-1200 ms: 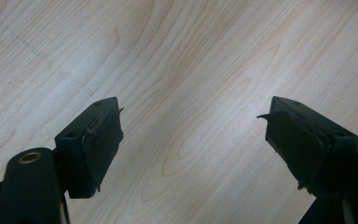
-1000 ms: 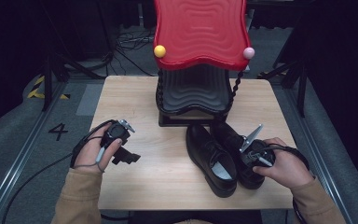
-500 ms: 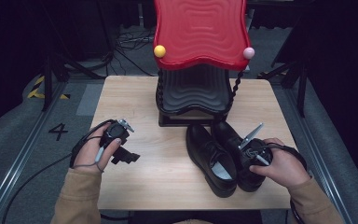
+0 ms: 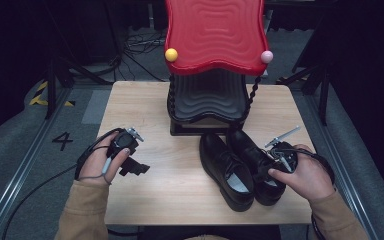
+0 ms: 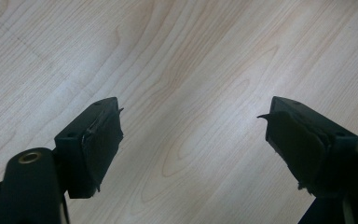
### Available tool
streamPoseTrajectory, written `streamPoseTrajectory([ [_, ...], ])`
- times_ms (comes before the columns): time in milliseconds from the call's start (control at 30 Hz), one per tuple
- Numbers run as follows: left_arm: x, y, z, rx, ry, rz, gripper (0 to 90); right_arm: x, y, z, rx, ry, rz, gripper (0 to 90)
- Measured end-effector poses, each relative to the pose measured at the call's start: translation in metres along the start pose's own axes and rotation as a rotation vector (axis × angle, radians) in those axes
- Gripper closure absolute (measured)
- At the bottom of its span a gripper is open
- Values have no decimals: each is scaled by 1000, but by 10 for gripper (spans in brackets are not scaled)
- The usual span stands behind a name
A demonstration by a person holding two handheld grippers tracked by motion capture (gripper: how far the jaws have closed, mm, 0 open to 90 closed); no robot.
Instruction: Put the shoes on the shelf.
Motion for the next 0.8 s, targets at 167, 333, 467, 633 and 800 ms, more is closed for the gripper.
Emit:
streamPoseTrajectory([
  [167,-1,1,-2,-1,-2,3,191,5,-1,-1,19,75,-45,462],
  [333,-3,0,-1,3,-3,4,191,8,3,1,44,114,-40,457],
  [467,-6,0,-2,3,-13,1,192,10,10,1,59,149,-27,435],
  [633,-13,-3,1,12,-27,1,193,13,27,1,34,163,21,426],
  [800,-15,-3,1,14,-31,0,192,13,41,1,-4,175,64,441],
])
Point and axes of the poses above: each handheld gripper's, and its own axes: y roughly forward along the jaws, x roughly out of its top, z roughly to its left, the point moved 10 cm from there along y, roughly forward along the jaws, and after that the axes turned 4 degrees about z, right-handed, at the moved point
